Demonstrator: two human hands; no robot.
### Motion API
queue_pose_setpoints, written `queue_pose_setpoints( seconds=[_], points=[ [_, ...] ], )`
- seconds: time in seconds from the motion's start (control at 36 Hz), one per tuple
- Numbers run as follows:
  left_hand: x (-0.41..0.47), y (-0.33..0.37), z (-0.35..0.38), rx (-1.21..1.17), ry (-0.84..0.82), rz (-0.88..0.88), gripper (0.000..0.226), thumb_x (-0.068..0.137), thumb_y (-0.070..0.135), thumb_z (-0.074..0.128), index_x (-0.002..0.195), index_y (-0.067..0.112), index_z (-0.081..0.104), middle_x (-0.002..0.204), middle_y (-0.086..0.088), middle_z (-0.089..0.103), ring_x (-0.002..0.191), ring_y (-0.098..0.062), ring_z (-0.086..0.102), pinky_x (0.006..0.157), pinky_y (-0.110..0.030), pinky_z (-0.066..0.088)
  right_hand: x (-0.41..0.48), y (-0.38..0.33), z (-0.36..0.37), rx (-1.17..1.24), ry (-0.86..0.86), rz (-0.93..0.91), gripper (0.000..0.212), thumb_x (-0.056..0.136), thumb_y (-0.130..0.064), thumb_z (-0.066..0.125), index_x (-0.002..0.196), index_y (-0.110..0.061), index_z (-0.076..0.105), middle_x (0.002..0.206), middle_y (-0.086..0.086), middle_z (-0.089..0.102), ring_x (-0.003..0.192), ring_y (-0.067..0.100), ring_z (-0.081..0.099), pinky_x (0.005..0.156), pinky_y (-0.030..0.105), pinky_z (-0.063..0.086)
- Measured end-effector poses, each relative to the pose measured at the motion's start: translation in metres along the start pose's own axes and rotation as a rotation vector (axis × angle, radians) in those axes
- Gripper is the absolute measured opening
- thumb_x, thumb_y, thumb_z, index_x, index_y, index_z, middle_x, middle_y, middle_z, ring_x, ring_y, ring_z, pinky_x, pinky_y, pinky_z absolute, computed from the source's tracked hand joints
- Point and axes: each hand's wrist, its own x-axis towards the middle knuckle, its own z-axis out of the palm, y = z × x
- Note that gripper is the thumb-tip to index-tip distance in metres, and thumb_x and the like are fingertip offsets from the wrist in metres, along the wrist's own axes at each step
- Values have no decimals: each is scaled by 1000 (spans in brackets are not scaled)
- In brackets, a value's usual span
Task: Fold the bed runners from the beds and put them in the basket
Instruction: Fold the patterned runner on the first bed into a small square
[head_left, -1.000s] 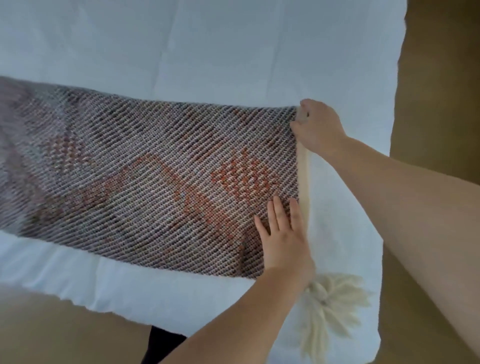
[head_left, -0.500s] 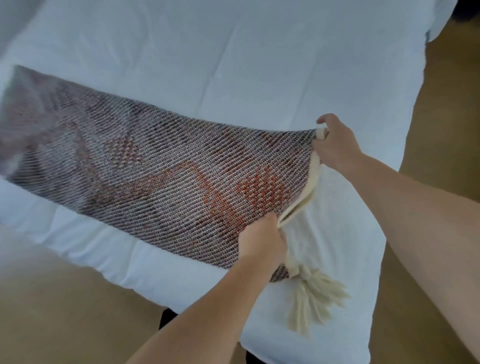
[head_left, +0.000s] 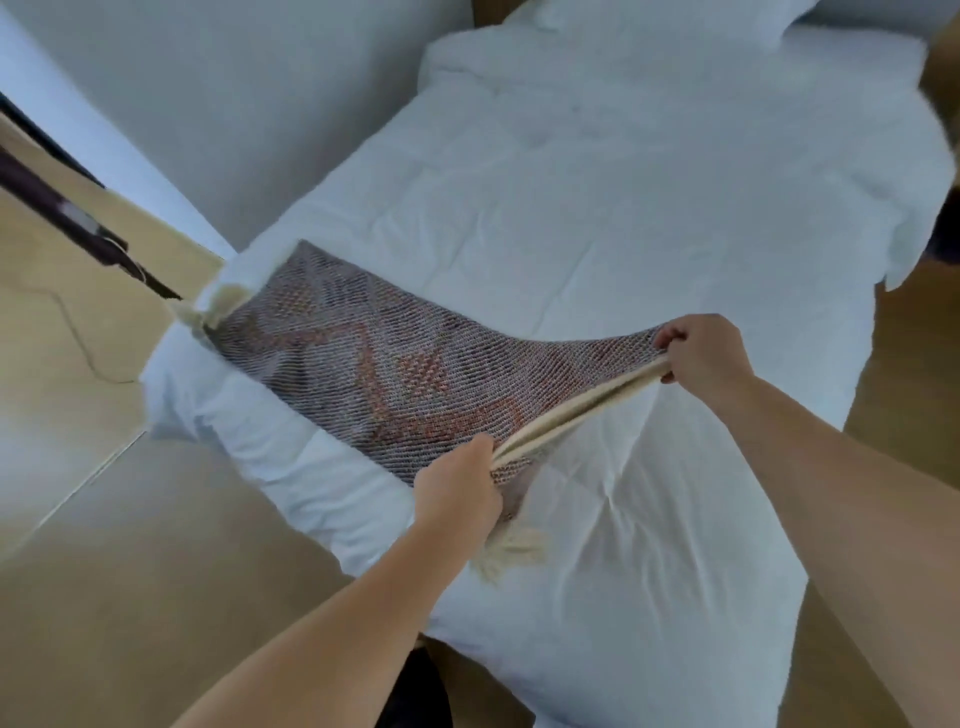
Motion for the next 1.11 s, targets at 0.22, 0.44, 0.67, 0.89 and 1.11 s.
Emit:
queue_pose_setpoints(
  seconds=[0.22,0.44,0.67,0.89,1.11],
  points=[
    [-9,-53,-71,-37,-2,58,18,84,4,49,89,19,39,71,5,47,63,-18,47,57,-32,36,-34,-89,-14,-13,79,-4,30,87,7,44,83,-8,70,94,12,67,55,21,65,48,21,52],
    [25,-142,-128,-225,-14,160,28,86,-3,46,104,18,44,80,1,53,67,-14,53,51,-28,39,-45,-170,16,32,162,61,29,86,7,46,80,-8,70,96,12,67,60,28,69,44,20,54],
    [56,-229,-157,-211,-26,268,42,84,-9,45,116,19,45,91,2,49,71,-15,52,54,-25,35,-47,-229,70,26,218,15,31,86,5,45,71,-11,68,85,12,69,61,29,70,69,41,60],
    [78,-283,-175,-192,11,174,30,86,-7,47,98,20,45,84,2,48,66,-13,48,50,-26,34,-27,-279,121,36,123,-34,25,86,-2,51,72,-6,71,76,15,70,66,31,70,73,46,59],
    [91,-319,-192,-172,49,58,26,87,-5,45,97,19,45,79,5,44,63,-11,46,48,-24,31,1,-320,168,-88,-87,-197,21,79,-1,58,90,-7,76,91,11,68,85,28,61,78,34,51]
  ],
)
